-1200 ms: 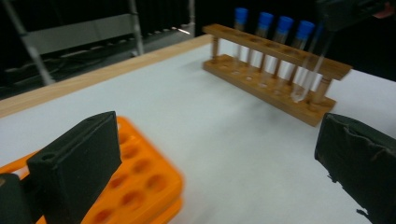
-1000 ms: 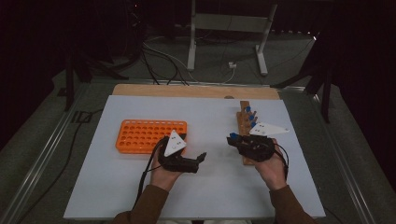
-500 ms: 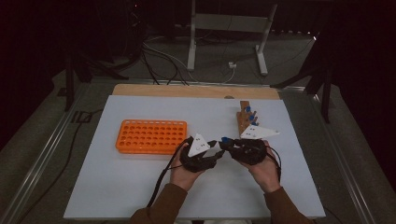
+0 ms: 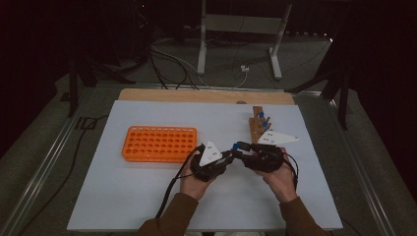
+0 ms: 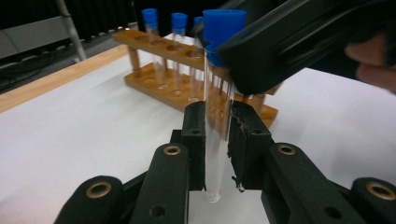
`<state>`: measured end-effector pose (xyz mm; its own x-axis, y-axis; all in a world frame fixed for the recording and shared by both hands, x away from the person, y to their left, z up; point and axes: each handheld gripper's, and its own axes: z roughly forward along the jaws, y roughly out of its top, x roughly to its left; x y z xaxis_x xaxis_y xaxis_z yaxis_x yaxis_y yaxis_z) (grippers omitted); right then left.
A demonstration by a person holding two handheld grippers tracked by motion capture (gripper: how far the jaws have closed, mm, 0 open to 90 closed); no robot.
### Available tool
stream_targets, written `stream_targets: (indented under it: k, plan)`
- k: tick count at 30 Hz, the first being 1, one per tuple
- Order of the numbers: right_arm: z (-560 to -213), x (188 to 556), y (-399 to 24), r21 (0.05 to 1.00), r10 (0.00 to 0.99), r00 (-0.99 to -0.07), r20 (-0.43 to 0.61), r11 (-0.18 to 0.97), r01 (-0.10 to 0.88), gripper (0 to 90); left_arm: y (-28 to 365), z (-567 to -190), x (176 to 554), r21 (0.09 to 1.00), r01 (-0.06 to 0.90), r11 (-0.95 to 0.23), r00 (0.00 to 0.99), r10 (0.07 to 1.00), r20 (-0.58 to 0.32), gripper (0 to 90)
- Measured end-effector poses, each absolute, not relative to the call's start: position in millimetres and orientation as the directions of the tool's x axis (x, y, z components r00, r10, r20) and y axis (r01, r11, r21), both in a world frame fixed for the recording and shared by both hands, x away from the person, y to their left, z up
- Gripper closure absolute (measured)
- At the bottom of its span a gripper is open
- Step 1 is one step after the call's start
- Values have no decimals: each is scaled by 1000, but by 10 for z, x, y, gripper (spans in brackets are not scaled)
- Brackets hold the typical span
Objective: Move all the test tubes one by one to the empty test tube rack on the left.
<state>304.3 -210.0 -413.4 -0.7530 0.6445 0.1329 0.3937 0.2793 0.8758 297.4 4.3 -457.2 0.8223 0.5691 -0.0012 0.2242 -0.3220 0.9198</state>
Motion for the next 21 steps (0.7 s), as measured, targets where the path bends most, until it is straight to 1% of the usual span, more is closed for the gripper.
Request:
stream_targets:
  k: [3,4,5,6,7,8,9,10,11,12,14,21]
  plan:
    - [-4092,3046,-2167,884,657,-742,135,258,389,383,113,-4566,3000,920,233,-314,810,586,-5,782]
    - [-4092,3046,-2167,884,657,-742,135,258,389,383,140,-4561,3006,922,236,-307,806,591,-10,782]
    - [-4072,3041,-2208,891,679,-726,114,253,376,272,172,-4554,3011,923,238,-301,802,597,-12,782]
    - [-4065,3042,-2228,894,689,-716,110,247,374,216,205,-4547,3017,925,241,-294,798,603,-16,782]
    - [-4065,3042,-2228,894,689,-716,110,247,374,216,238,-4539,3023,927,243,-286,793,609,-20,782]
    - [-4053,3044,-2271,899,713,-694,99,235,370,138,271,-4532,3028,928,246,-281,787,616,-22,783]
    - [-4053,3044,-2271,899,713,-694,99,235,370,138,305,-4527,3035,928,248,-278,782,623,-23,783]
    - [-4045,3049,-2318,902,727,-680,96,225,368,71,340,-4523,3042,929,248,-274,778,628,-23,782]
    - [-4043,3053,-2339,903,737,-671,88,225,365,35,411,-4520,3051,931,250,-267,764,645,-21,782]
    - [-4043,3053,-2339,903,737,-671,88,225,365,35,411,-4520,3051,931,250,-267,764,645,-21,782]
    - [-4037,3053,-2396,906,753,-654,66,229,356,6,485,-4521,3061,934,254,-251,749,662,-26,782]
    - [-4012,3048,-2495,914,767,-638,69,207,348,1,730,-4546,3100,936,265,-233,699,715,-20,781]
